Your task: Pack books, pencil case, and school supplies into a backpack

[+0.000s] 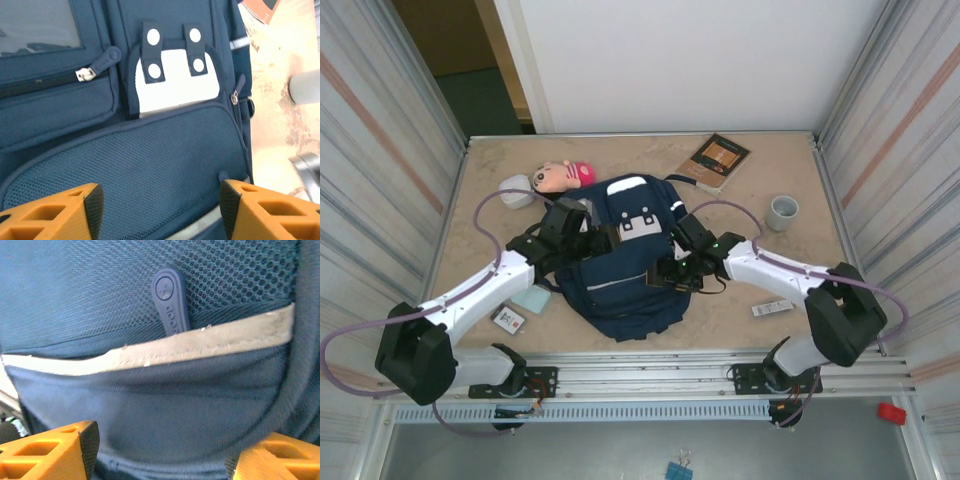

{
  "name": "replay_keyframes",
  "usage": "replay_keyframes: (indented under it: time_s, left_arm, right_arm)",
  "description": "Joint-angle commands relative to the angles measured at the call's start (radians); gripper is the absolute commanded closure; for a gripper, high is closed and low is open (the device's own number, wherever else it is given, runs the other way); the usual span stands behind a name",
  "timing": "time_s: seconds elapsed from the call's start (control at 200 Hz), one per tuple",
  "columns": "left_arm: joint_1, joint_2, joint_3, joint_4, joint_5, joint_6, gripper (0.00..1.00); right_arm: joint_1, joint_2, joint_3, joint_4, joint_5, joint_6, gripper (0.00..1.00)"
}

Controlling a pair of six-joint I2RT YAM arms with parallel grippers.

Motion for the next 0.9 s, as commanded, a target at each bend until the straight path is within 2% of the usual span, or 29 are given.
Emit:
replay_keyframes:
  time_s: [0.0, 0.1, 0.215, 0.371, 0.556, 0.737, 0.897]
  left_arm:
    - [0.041, -0.037, 0.022, 0.006, 0.02, 0.013, 0.35]
    - [0.091, -0.062, 0.042, -0.024, 0.04, 0.029, 0.35]
    - [0.149, -0.095, 0.068, -0.077, 0.029, 0.067, 0.33]
    - [0.249, -0.148, 0.066, -0.126, 0.033, 0.092, 0.32]
    - [0.356, -0.186, 0.073, -0.185, 0.047, 0.117, 0.32]
    - [0.429, -0.204, 0.094, -0.216, 0.039, 0.154, 0.32]
    - [0.455, -0.191, 0.106, -0.221, 0.02, 0.166, 0.32]
  right_arm:
    - [-0.021, -0.113, 0.08, -0.11, 0.075, 0.024, 0.3]
    - [-0.094, -0.154, 0.159, -0.182, 0.075, -0.038, 0.26]
    - [-0.202, -0.106, 0.26, -0.224, 0.064, -0.117, 0.24]
    - [-0.326, 0.093, 0.442, -0.232, 0.114, -0.228, 0.23]
    - [-0.414, 0.325, 0.614, -0.169, 0.217, -0.262, 0.24]
    - [-0.492, 0.525, 0.731, -0.05, 0.139, -0.293, 0.27]
    - [-0.525, 0.678, 0.854, 0.009, 0.064, -0.314, 0.28]
